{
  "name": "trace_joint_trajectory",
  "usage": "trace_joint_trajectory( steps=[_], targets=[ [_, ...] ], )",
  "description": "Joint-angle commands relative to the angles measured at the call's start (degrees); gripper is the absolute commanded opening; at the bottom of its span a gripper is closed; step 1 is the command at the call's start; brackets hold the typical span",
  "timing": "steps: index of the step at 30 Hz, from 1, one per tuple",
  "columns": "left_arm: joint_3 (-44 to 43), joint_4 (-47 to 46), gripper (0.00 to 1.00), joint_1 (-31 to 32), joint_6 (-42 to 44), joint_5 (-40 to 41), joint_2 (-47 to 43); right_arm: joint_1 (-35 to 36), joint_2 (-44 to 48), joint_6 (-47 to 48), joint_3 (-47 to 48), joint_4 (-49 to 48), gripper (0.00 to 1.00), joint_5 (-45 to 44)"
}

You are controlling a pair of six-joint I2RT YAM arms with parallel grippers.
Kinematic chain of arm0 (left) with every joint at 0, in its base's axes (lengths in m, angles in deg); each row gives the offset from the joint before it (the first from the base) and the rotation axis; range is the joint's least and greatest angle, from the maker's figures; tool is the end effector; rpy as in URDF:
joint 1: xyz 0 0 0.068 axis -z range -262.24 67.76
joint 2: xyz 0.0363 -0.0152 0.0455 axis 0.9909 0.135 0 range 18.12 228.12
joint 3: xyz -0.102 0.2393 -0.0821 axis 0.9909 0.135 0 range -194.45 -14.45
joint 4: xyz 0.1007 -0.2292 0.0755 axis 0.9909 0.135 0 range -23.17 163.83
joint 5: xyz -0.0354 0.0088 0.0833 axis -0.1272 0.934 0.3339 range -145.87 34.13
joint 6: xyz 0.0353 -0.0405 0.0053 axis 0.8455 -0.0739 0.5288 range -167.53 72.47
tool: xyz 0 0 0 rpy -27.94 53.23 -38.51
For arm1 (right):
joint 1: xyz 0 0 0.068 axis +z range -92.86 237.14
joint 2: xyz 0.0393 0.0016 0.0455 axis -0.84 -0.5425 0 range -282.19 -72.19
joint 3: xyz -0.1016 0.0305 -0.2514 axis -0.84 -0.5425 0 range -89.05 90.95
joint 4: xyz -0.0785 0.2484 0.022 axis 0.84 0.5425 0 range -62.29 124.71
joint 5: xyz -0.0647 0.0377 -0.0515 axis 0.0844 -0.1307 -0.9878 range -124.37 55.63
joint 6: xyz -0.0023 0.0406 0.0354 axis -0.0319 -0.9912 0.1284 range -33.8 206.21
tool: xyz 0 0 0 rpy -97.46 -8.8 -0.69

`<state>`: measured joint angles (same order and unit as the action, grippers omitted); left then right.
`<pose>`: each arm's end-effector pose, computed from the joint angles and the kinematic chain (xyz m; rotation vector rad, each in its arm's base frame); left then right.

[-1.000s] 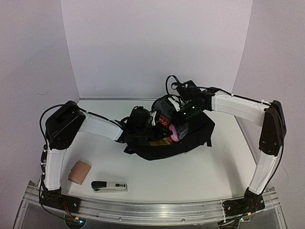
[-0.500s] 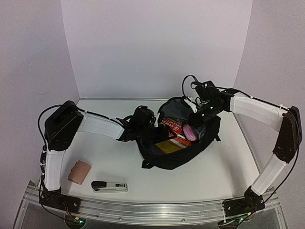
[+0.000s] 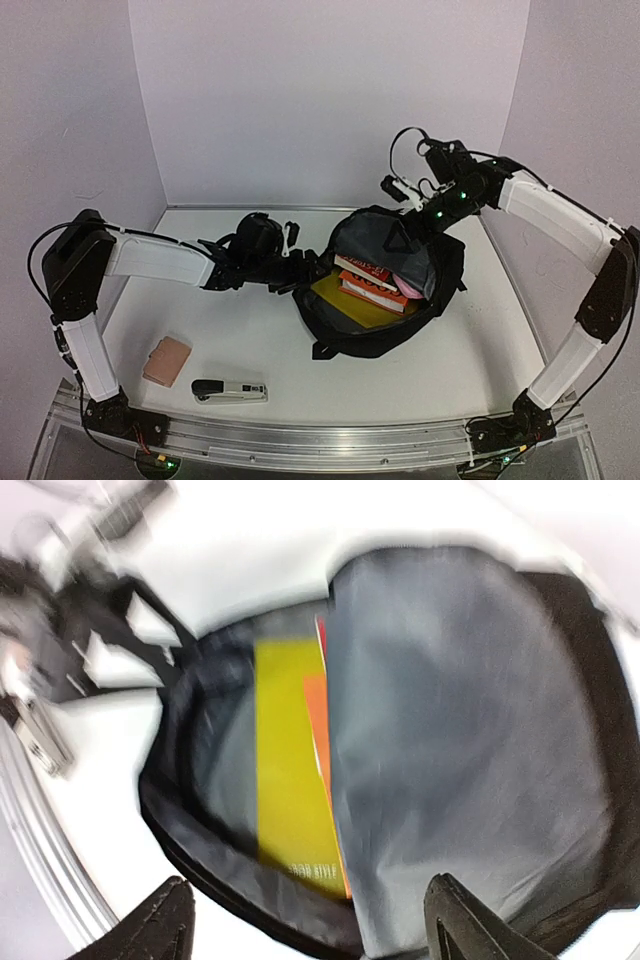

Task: Pack the student bag
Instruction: Adjust the student bag at the center of the board.

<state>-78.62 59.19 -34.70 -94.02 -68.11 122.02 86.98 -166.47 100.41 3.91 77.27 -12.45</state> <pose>0.2661 -0.3019 0.2014 0.1614 2.3553 -1.1261 0.3000 0.1874 0.3481 -1.0766 2.2117 0.5893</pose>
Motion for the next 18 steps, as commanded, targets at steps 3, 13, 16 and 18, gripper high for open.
trace_joint_trajectory(
  steps=[3, 13, 16, 18],
  targets=[
    [-0.2, -0.8, 0.73, 0.3, 0.1, 0.6, -2.7, -3.9, -3.9, -2.6, 9.5, 1.2, 0.81, -5.4],
    [1.3, 3.8, 0.85, -1.8, -3.3, 1.5, -3.6, -7.1, -15.3, -2.0, 14.5, 7.4, 0.85, -5.3],
    [3.4, 2.5, 0.85, -3.1, -4.4, -0.2, -3.6, -7.1, -15.3, -2.2, 13.2, 7.7, 0.75, -0.7],
    [4.6, 1.2, 0.84, -3.8, -5.0, -1.3, -3.4, -7.1, -15.3, -2.5, 12.8, 8.4, 0.56, 0.8]
  ],
)
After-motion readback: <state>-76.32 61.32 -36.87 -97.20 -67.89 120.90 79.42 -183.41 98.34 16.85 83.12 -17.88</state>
